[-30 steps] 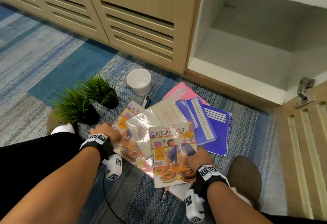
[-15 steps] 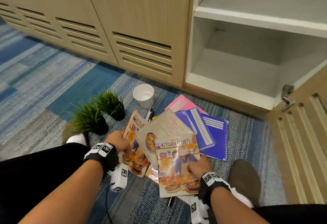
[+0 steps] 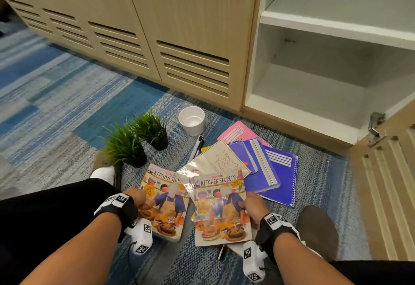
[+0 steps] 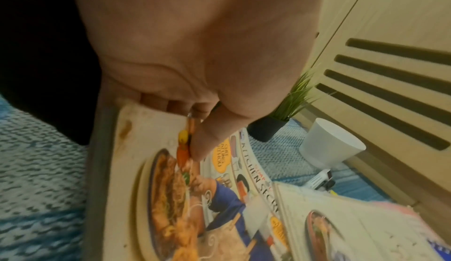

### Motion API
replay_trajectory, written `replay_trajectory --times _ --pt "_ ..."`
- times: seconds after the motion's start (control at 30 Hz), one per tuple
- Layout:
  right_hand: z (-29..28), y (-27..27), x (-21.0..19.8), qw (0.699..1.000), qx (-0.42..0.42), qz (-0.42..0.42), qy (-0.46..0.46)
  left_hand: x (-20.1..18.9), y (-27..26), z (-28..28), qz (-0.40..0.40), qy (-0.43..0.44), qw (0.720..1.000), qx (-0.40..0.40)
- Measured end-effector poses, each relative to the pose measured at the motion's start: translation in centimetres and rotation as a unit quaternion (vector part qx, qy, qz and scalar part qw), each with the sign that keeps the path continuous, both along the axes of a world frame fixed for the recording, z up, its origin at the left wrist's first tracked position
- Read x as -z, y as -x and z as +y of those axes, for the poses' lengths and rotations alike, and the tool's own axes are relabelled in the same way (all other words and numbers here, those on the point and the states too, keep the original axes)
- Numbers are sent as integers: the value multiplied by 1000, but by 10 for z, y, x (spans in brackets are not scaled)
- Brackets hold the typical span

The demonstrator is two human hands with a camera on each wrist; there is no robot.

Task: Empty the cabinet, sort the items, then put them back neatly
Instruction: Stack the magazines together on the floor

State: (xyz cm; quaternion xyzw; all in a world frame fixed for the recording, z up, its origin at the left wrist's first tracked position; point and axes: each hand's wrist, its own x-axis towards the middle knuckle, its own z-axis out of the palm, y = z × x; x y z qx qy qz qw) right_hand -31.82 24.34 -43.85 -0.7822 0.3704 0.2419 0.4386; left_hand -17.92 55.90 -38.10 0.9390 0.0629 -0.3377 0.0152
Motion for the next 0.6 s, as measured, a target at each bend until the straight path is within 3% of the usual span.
replay_trajectory --times 0.13,0.23,0.33,0.4,0.5,0.6 --pt "10 -6 24 999 -29 -11 -18 28 13 20 6 9 1000 2" --pt "17 0 25 986 79 -42 -141 41 16 29 21 31 999 -20" --pt "28 4 17 941 190 -35 -276 43 22 28 40 52 995 -68" --pt "38 0 18 929 191 -26 -314 42 25 29 73 82 980 -164" --pt "61 -9 26 955 109 -10 -276 54 33 34 140 159 954 -210" --pt "87 -14 29 983 31 -25 -178 66 44 40 143 319 879 -325"
